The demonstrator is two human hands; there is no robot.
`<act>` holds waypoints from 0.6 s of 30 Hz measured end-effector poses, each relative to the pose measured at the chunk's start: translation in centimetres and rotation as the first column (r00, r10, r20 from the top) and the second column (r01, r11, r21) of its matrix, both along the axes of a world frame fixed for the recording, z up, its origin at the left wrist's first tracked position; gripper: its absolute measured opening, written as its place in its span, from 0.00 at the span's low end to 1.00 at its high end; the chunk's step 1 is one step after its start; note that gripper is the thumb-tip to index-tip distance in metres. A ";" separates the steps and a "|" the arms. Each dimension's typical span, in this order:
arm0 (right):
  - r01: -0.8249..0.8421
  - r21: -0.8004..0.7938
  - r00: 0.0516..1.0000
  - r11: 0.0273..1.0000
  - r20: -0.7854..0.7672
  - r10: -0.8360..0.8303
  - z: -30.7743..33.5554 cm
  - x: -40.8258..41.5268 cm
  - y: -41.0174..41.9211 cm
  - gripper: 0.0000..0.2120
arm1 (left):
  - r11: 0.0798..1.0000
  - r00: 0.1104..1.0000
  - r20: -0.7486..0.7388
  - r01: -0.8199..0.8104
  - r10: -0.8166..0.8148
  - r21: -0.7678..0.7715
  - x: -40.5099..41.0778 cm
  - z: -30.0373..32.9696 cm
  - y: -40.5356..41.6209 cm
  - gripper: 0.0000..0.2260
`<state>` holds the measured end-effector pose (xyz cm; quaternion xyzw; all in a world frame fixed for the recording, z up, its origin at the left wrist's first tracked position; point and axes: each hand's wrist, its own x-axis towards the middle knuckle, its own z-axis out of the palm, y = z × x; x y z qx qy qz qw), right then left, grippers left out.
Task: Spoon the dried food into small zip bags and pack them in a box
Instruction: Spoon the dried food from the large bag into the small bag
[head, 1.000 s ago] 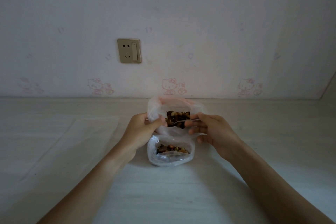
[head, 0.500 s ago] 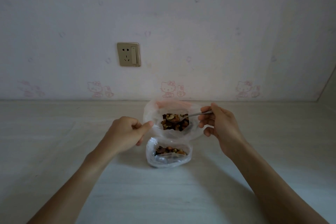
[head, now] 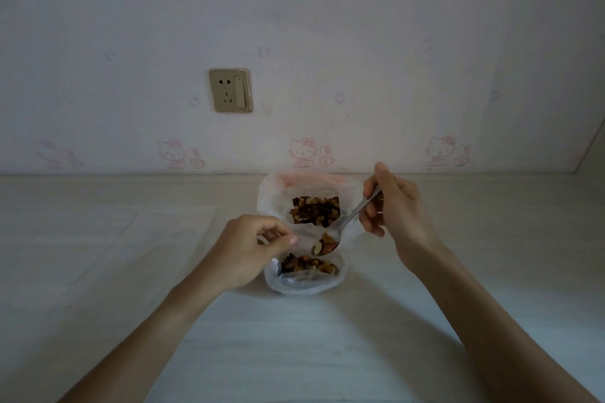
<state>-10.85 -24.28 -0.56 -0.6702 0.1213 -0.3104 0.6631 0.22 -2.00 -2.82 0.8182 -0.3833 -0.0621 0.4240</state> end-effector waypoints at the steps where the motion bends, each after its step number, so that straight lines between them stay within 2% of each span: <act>1: -0.011 -0.050 1.000 0.999 0.025 0.012 0.1 -0.1 0.2 0.25 | 0.999 0.999 -0.037 0.024 -0.026 -0.029 0.1 0.0 0.1 0.03; 5: -0.013 -0.299 0.980 0.954 0.184 0.071 0.5 -0.4 1.1 0.25 | 0.982 0.970 -0.200 0.108 -0.138 -0.155 -0.1 0.1 0.2 0.05; 9: 0.038 -0.461 0.935 0.887 0.328 0.130 0.9 -0.9 1.9 0.26 | 0.974 0.929 -0.340 0.076 -0.147 -0.213 -0.2 0.1 0.3 0.09; 13: 0.090 -0.472 0.905 0.877 0.406 0.125 1.2 -1.2 2.1 0.25 | 0.977 0.887 -0.435 0.071 -0.155 -0.203 -0.3 -0.2 0.4 0.10; 15: 0.117 -0.437 0.904 0.892 0.418 0.087 1.2 -1.2 2.0 0.24 | 0.982 0.896 -0.422 0.067 -0.136 -0.175 -0.3 -0.4 0.4 0.11; 18: 0.132 -0.349 0.917 0.928 0.400 0.020 1.1 -1.0 1.7 0.25 | 0.988 0.926 -0.363 0.051 -0.100 -0.144 -0.1 -0.5 0.4 0.07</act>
